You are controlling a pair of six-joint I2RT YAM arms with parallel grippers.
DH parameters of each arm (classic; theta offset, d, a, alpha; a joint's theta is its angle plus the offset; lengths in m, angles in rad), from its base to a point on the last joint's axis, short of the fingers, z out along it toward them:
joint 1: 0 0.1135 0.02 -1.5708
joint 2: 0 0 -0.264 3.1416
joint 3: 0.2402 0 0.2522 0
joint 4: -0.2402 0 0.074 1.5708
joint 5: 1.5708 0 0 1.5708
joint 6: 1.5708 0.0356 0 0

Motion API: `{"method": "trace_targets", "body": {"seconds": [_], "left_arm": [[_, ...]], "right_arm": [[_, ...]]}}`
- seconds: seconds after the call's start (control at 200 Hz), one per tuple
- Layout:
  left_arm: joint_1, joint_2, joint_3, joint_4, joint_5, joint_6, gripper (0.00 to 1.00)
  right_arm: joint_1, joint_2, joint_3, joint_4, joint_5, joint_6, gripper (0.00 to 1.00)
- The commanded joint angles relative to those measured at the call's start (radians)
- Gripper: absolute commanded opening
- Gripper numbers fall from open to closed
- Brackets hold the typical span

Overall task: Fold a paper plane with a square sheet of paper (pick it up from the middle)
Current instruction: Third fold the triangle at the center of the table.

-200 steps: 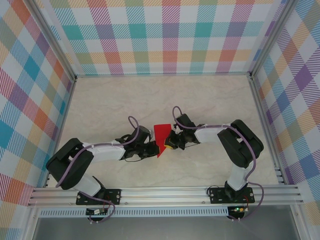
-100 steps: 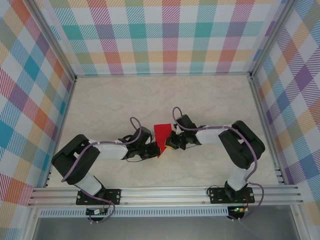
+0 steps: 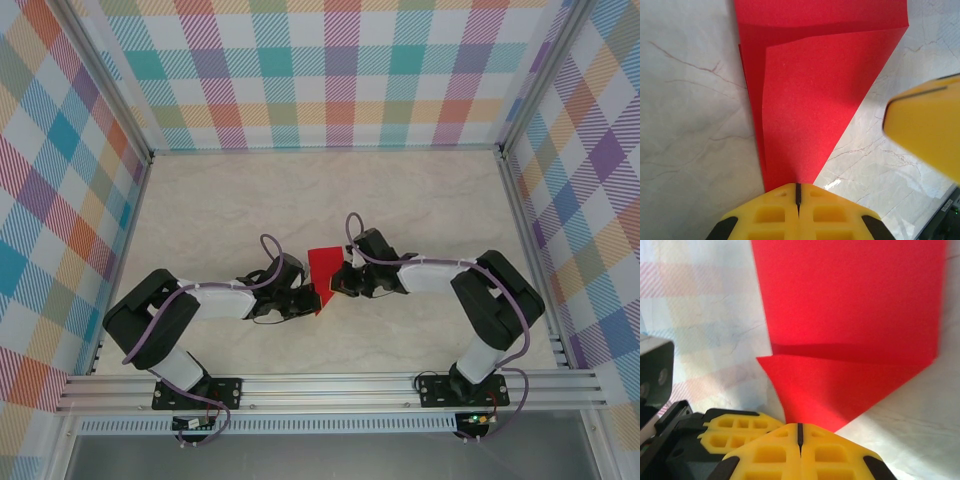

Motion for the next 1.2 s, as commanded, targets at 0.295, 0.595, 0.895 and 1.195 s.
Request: {"method": "trace_targets", "body": {"seconds": [0.295, 0.595, 0.895, 1.195], "left_arm": [[-0.013, 0.005, -0.007, -0.112, -0.041, 0.005, 0.01], [-0.012, 0.015, 0.005, -0.249, -0.058, 0.033, 0.00], [-0.012, 0.021, 0.008, -0.291, -0.052, 0.051, 0.00], [-0.013, 0.024, -0.002, -0.285, -0.045, 0.050, 0.00]], "right_arm": [[0.031, 0.113, 0.046, 0.002, -0.020, -0.020, 0.03], [-0.017, 0.124, 0.073, -0.068, 0.048, 0.000, 0.03], [-0.085, 0.149, 0.074, -0.082, 0.078, -0.018, 0.02], [-0.198, 0.138, 0.069, -0.097, 0.116, -0.073, 0.02]]}}
